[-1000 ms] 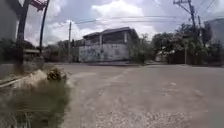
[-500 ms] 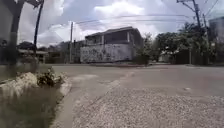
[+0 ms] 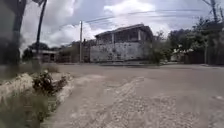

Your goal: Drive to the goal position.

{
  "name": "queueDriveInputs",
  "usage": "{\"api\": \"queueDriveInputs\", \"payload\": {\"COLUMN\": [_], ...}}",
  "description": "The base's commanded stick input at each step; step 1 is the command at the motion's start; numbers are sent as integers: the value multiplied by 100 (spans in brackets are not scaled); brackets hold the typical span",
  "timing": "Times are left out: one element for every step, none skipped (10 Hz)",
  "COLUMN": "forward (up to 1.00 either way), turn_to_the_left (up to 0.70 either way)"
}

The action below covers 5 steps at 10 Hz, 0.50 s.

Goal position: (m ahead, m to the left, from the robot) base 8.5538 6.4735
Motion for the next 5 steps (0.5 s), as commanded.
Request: {"api": "queueDriveInputs", "payload": {"forward": [100, 100, 100, 100, 100], "turn_to_the_left": [0, 0, 0, 0, 3]}}
